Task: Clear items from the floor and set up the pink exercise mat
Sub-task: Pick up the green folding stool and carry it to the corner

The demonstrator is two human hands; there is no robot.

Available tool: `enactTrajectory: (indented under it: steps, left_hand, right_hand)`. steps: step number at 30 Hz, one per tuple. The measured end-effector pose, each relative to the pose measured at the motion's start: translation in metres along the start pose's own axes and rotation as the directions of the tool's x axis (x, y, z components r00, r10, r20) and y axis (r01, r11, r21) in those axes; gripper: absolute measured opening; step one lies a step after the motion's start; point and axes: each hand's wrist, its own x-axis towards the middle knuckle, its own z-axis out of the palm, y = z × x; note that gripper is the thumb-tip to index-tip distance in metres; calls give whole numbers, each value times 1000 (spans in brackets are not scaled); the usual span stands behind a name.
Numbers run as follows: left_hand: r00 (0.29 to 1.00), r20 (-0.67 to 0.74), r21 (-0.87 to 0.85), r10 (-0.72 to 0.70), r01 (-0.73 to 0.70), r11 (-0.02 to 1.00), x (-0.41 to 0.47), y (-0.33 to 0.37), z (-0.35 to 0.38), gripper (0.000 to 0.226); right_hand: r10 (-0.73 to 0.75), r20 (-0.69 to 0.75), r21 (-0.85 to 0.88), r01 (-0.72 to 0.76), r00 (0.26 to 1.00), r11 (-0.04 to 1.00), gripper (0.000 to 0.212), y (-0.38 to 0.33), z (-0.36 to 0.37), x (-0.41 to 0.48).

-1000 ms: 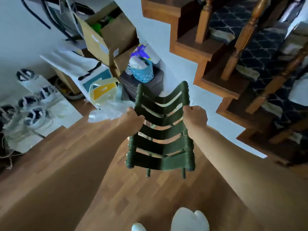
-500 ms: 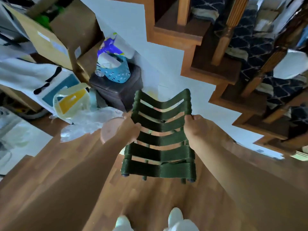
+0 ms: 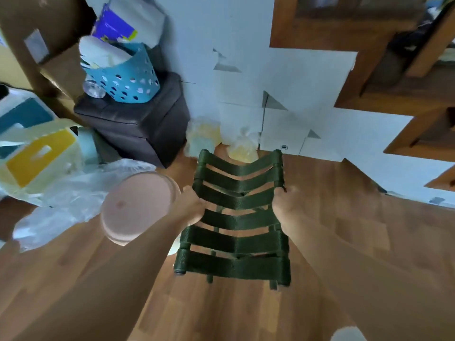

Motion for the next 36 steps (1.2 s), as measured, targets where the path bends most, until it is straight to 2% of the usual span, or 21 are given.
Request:
enactTrajectory:
  steps: [5, 7, 11, 15, 18, 20, 23, 26, 29, 36]
  left_hand:
    - [998, -28, 63, 50, -48, 997, 54, -33, 48, 13]
    - [997, -58, 125, 53, -46, 991, 75, -46, 61, 21]
    - [992, -123, 90, 34, -23, 996, 106, -62, 73, 42]
    - [976, -218, 165, 14, 23, 986, 140, -88, 75, 41]
    - [972, -232, 297, 44, 28, 955, 175, -111, 80, 23]
    - [966, -242, 445, 86, 32, 895, 129, -81, 67, 15]
    - [935, -279, 629, 219, 6, 777, 102, -54, 55, 22]
    - [912, -239, 542, 334, -160, 825, 96, -39, 39, 23]
    - [904, -114, 320, 413, -360, 876, 68, -12, 9, 24]
    - [886, -117, 32, 450, -449, 893, -37, 88, -83, 25]
  right_hand:
    - [12, -47, -34, -14, 999, 999, 30, 63, 42, 60]
    - [18, -64, -56, -22, 998, 998, 30, 76, 50, 74]
    - [19, -75, -138, -29, 997, 990, 31, 91, 55, 91]
    - [26, -40, -293, -36, 999, 955, 31, 98, 55, 101]
    - [-44, -43, -464, 19, 998, 886, 24, 94, 60, 99]
    - [-157, -97, -557, 77, 983, 827, 22, 87, 67, 93]
    - [-316, -71, -504, 240, 946, 830, 30, 72, 81, 79]
    - [-320, 60, -315, 322, 946, 893, 37, 46, 86, 54]
    - [-262, 94, -197, 276, 960, 941, 35, 8, 71, 20]
    - [-248, 21, -89, 249, 969, 964, 29, -102, 1, -69]
